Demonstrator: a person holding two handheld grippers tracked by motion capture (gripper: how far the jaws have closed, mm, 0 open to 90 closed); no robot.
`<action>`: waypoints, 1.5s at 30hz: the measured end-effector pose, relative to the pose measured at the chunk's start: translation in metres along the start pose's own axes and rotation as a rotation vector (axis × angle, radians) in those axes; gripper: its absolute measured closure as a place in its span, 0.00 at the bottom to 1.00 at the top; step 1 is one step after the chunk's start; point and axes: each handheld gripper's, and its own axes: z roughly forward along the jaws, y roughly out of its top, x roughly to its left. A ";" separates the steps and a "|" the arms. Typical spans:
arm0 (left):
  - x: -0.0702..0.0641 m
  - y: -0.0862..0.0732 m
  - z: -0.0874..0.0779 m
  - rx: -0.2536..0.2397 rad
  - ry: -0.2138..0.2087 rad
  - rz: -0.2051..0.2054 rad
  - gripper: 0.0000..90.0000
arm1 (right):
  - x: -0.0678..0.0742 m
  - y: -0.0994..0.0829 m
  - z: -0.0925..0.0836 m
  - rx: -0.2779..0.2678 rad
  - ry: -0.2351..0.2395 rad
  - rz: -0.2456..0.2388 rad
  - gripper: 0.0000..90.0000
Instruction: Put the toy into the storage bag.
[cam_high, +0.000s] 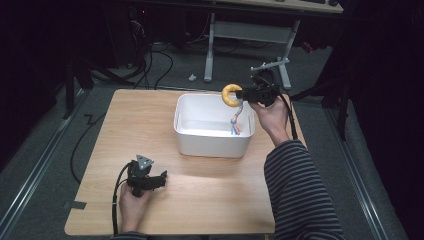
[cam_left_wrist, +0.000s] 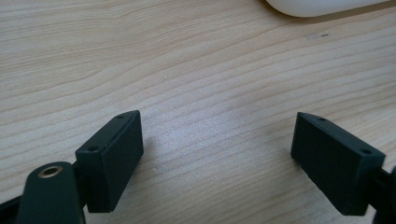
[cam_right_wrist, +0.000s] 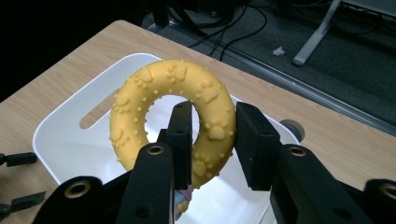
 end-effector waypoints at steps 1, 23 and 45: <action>0.000 0.000 0.000 0.000 0.000 0.000 0.19 | 0.000 0.000 0.003 0.002 0.001 0.005 0.76; 0.000 0.000 0.000 0.000 0.000 0.001 0.19 | 0.008 -0.015 0.046 0.077 0.005 0.006 0.76; 0.000 0.000 0.000 0.000 0.000 0.001 0.19 | 0.011 -0.038 0.055 0.179 0.061 -0.019 0.76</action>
